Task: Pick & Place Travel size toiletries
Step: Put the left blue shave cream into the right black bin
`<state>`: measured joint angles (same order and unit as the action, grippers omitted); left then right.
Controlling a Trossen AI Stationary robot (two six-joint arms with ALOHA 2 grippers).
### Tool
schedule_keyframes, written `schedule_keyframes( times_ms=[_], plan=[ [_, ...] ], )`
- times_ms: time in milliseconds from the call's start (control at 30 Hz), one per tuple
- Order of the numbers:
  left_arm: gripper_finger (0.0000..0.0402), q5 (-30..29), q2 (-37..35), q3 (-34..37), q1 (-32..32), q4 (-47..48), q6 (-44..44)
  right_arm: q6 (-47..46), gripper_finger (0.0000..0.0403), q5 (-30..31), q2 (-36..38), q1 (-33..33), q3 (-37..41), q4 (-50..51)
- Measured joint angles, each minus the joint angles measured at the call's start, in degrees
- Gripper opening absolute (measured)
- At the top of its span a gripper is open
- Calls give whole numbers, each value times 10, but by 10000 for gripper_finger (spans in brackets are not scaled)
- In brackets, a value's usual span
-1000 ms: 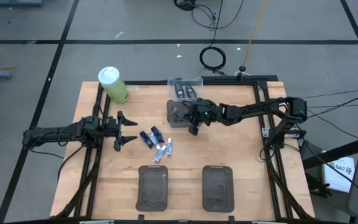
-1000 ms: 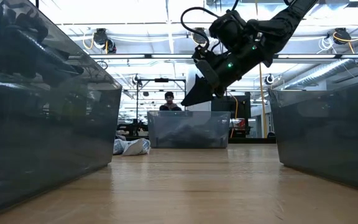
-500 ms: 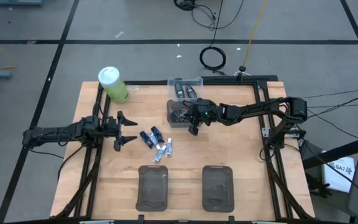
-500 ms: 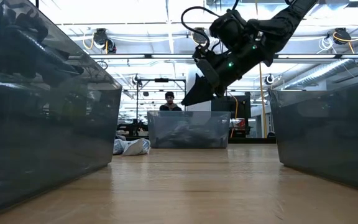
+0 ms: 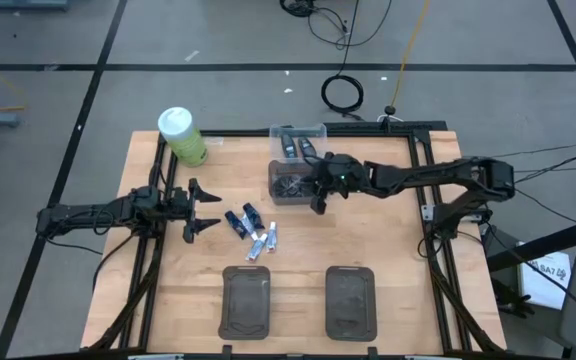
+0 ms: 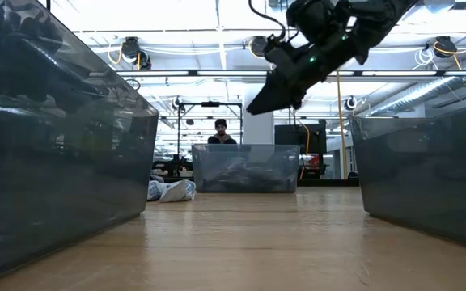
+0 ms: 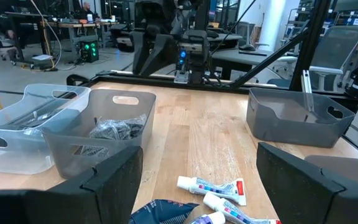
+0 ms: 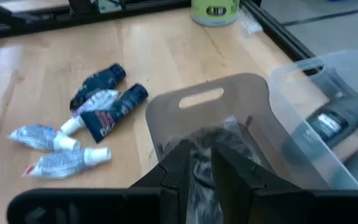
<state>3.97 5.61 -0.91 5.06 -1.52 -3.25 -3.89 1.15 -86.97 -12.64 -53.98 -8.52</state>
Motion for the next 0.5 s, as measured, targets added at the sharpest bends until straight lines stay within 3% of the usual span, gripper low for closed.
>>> schedule_keyframes(
  times_ms=[500],
  plan=[
    [306, 0, 0, 0, 0, 0, 0, -16, 59, 1, 92, 16, 0, 133]
  ],
)
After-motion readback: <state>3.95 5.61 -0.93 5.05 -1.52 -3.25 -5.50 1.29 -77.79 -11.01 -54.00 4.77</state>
